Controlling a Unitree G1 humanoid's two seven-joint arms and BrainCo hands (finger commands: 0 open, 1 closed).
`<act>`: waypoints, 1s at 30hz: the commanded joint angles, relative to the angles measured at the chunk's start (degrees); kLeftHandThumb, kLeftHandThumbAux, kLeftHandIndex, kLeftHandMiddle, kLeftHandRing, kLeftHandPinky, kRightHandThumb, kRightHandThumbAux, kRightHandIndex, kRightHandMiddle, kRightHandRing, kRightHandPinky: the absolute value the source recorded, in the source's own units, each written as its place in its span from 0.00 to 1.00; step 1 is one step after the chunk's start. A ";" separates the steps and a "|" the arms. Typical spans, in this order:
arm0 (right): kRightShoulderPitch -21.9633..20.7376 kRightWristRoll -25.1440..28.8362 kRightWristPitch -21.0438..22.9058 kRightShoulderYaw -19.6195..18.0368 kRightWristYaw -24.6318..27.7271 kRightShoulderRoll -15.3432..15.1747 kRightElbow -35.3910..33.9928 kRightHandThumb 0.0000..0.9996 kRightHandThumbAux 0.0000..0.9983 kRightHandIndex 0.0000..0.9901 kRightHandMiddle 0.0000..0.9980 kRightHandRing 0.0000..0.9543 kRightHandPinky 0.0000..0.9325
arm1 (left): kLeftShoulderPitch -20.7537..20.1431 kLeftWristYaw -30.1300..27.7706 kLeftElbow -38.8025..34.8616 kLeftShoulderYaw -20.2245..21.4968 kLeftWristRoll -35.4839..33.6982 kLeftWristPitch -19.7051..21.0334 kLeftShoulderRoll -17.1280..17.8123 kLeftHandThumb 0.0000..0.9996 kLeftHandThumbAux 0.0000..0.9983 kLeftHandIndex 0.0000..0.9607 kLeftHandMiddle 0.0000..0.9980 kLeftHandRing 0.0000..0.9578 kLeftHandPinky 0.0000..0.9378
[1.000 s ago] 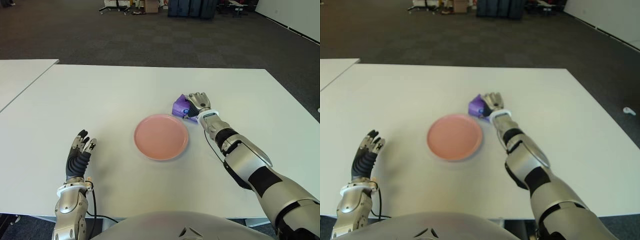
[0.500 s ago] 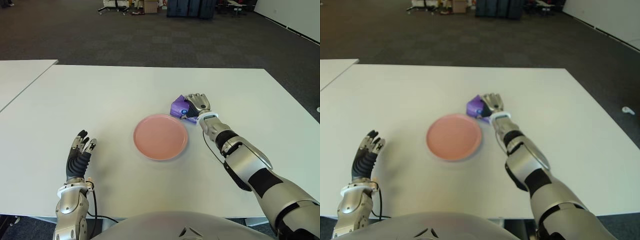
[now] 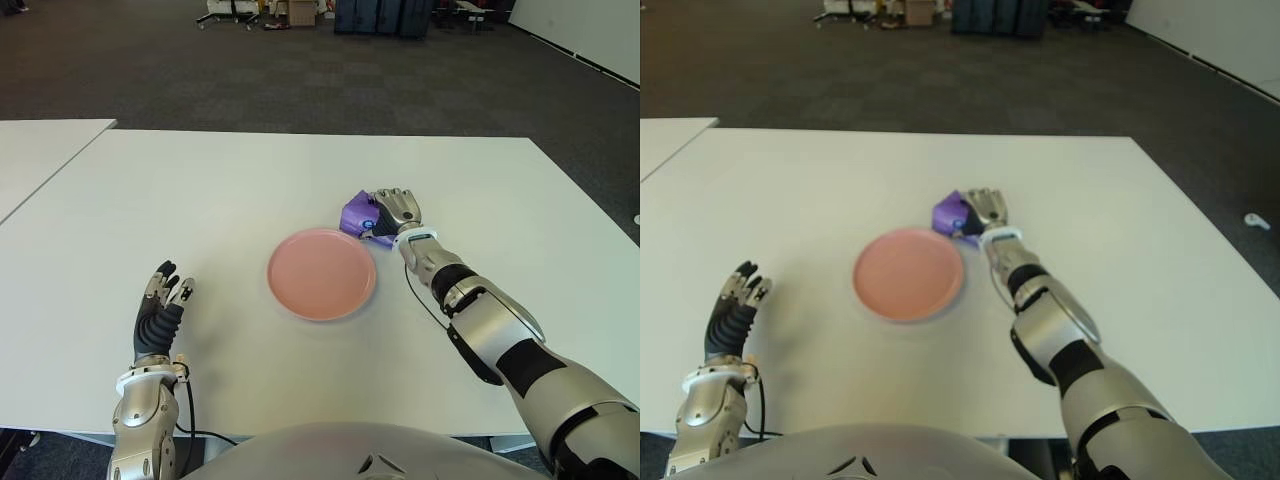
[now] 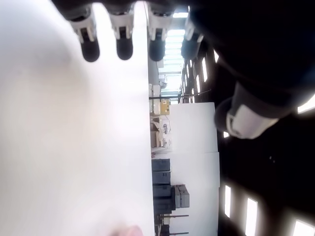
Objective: Put the tissue paper into the plate.
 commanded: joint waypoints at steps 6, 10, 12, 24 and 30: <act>5.91 0.34 -1.91 -0.41 -0.45 1.90 2.25 0.86 0.68 0.40 0.53 0.86 0.85 | -0.83 0.62 1.05 0.01 -0.11 -0.35 -0.89 0.01 0.53 0.00 0.00 0.00 0.02; 4.47 -0.15 -2.11 -0.30 -3.24 1.57 1.98 0.86 0.68 0.40 0.53 0.88 0.85 | -0.99 0.23 1.46 0.06 -0.31 -0.62 -0.87 0.01 0.53 0.00 0.00 0.00 0.01; 3.52 -0.29 -1.94 -0.29 -4.68 1.58 1.86 0.85 0.68 0.40 0.53 0.88 0.85 | -1.20 -0.10 1.91 0.12 -0.68 -0.81 -0.81 0.01 0.53 0.00 0.00 0.00 0.01; 0.36 0.68 -5.37 -1.50 -17.93 2.41 0.15 0.85 0.68 0.40 0.54 0.89 0.86 | -1.92 0.03 3.25 0.30 -0.97 -1.77 -0.61 0.01 0.53 0.00 0.00 0.00 0.02; -1.03 2.62 -10.55 -3.82 -21.01 1.38 -0.67 0.85 0.68 0.40 0.53 0.88 0.85 | -2.62 0.89 3.42 0.16 -0.03 -1.07 -0.65 0.01 0.54 0.00 0.00 0.00 0.02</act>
